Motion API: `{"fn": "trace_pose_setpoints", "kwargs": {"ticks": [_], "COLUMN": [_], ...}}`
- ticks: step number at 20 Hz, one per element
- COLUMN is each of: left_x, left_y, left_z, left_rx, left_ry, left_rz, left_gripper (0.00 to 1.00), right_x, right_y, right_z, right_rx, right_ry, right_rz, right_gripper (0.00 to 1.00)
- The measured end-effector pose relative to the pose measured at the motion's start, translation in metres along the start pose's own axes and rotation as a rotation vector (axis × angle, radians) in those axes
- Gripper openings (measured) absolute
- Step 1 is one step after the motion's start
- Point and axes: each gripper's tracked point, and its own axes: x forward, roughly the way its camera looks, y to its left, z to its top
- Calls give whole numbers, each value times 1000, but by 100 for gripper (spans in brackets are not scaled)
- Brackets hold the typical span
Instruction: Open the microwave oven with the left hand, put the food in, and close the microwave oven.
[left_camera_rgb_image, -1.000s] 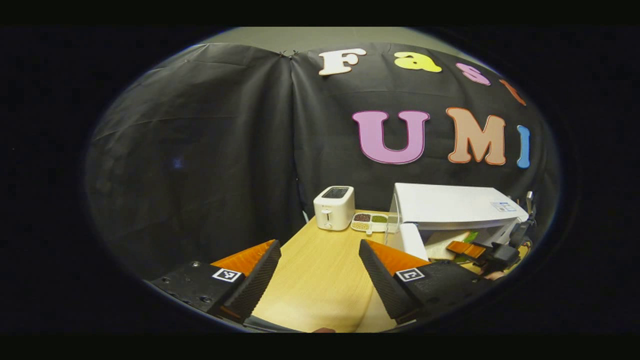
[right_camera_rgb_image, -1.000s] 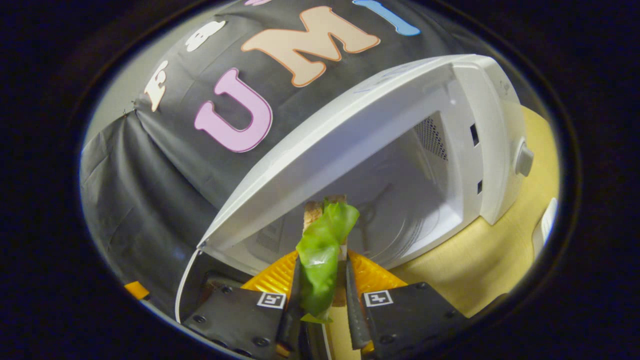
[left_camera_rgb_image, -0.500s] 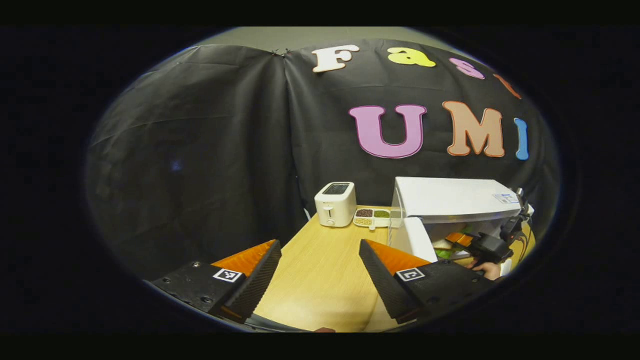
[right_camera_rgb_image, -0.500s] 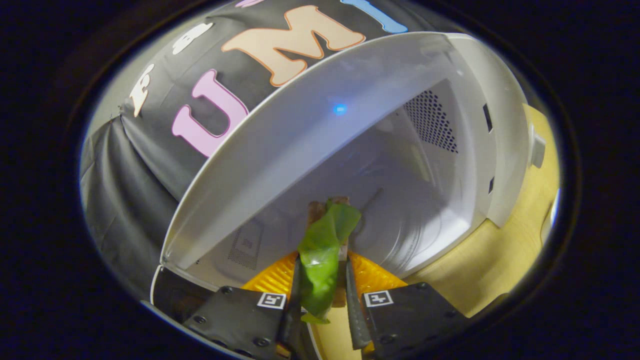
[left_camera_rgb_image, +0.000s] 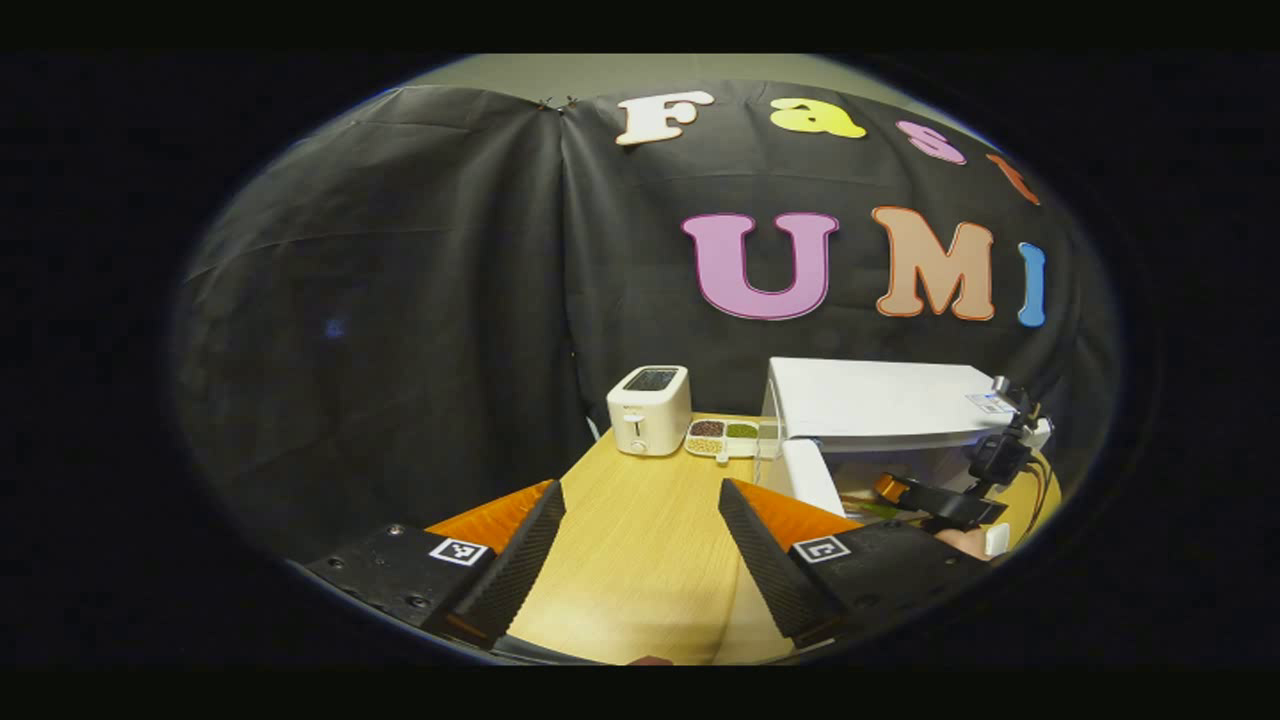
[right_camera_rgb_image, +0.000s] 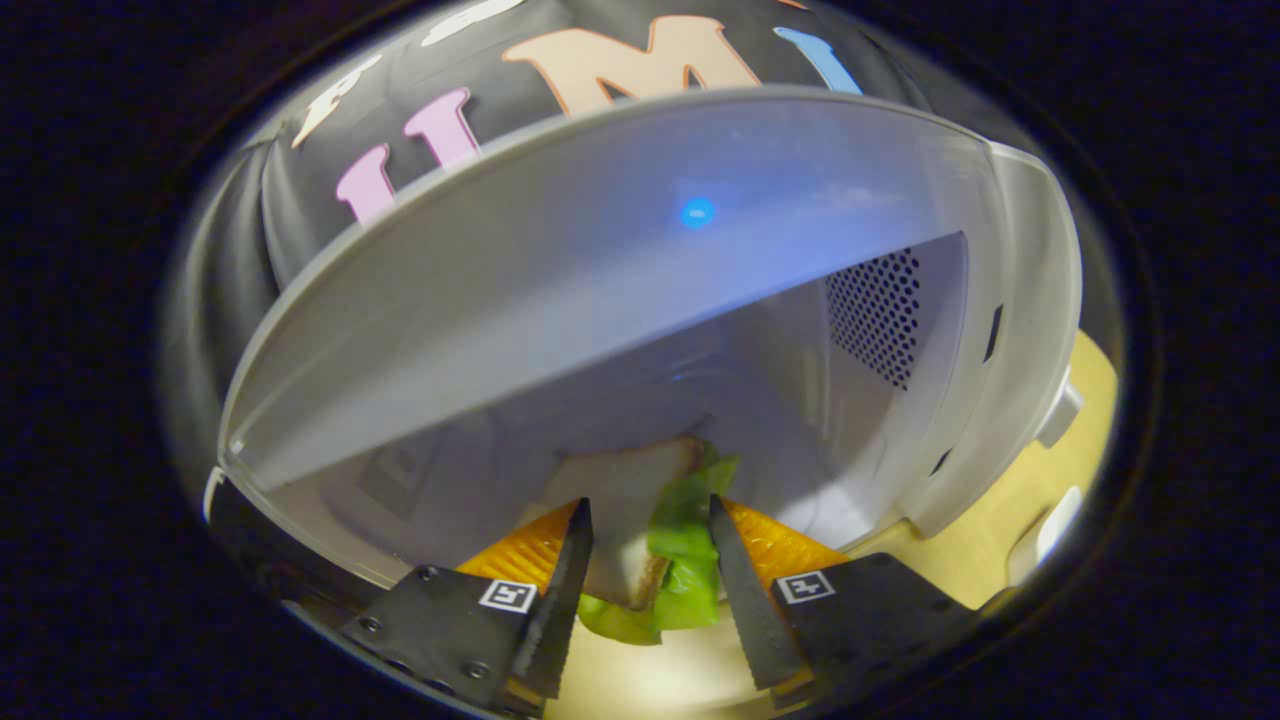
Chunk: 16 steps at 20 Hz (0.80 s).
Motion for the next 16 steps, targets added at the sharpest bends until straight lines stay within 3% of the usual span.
{"fn": "trace_pose_setpoints", "kwargs": {"ticks": [1,2,5,11,16], "left_x": [1,2,3,0,-7], "left_y": [1,3,12,16,6], "left_z": [-2,-5,-11,-24,-39], "left_rx": [-5,-9,-26,-55,-62], "left_ry": [5,11,23,42,71], "left_rz": [-2,-1,7,-20,-113], "left_gripper": [95,94,96,95,95], "right_x": [0,-2,-9,-54,-108], "right_y": [-2,-5,-12,-28,-30], "right_z": [-1,4,19,28,39], "right_rx": [-3,-13,-23,-51,-100], "right_ry": [11,-1,-44,-31,-84], "right_rz": [-3,-10,-19,-60,-62], "right_gripper": [77,73,91,87,89]}}
